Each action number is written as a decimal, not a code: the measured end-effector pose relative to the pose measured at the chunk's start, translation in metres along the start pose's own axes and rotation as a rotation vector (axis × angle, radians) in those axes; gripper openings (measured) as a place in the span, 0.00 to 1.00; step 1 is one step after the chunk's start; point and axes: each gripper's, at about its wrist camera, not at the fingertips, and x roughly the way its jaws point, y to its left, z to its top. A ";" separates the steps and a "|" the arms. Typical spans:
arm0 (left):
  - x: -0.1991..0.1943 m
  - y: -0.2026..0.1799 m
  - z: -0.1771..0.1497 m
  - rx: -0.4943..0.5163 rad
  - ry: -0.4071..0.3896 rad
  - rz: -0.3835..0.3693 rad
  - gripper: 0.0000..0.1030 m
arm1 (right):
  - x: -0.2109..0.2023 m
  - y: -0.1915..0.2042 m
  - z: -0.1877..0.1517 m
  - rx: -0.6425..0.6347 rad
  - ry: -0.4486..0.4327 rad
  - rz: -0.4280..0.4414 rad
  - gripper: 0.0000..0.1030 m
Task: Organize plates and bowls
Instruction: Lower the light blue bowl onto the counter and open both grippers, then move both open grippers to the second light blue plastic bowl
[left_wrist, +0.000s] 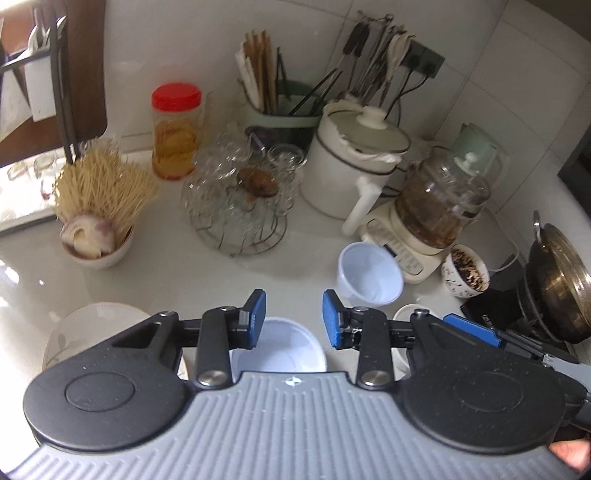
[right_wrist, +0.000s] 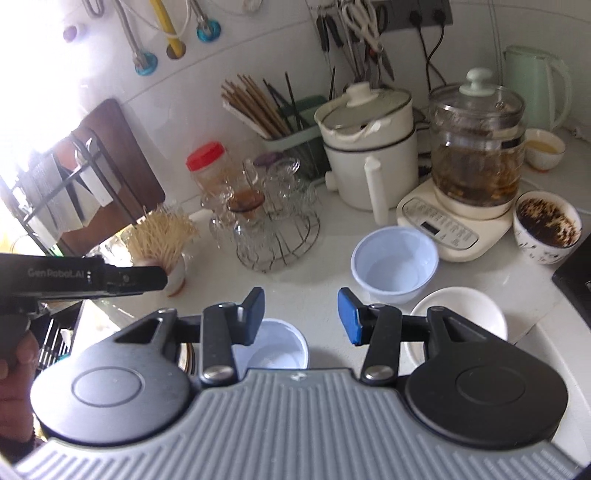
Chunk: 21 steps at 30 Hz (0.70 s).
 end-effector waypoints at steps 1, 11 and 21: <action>-0.001 -0.002 0.001 0.006 -0.003 -0.004 0.38 | -0.003 0.000 0.000 -0.004 -0.006 -0.008 0.46; 0.008 -0.021 0.004 0.060 0.006 -0.062 0.38 | -0.014 -0.006 -0.002 0.012 -0.031 -0.049 0.46; 0.040 -0.036 0.016 0.119 0.052 -0.132 0.38 | -0.009 -0.018 -0.001 0.061 -0.016 -0.126 0.46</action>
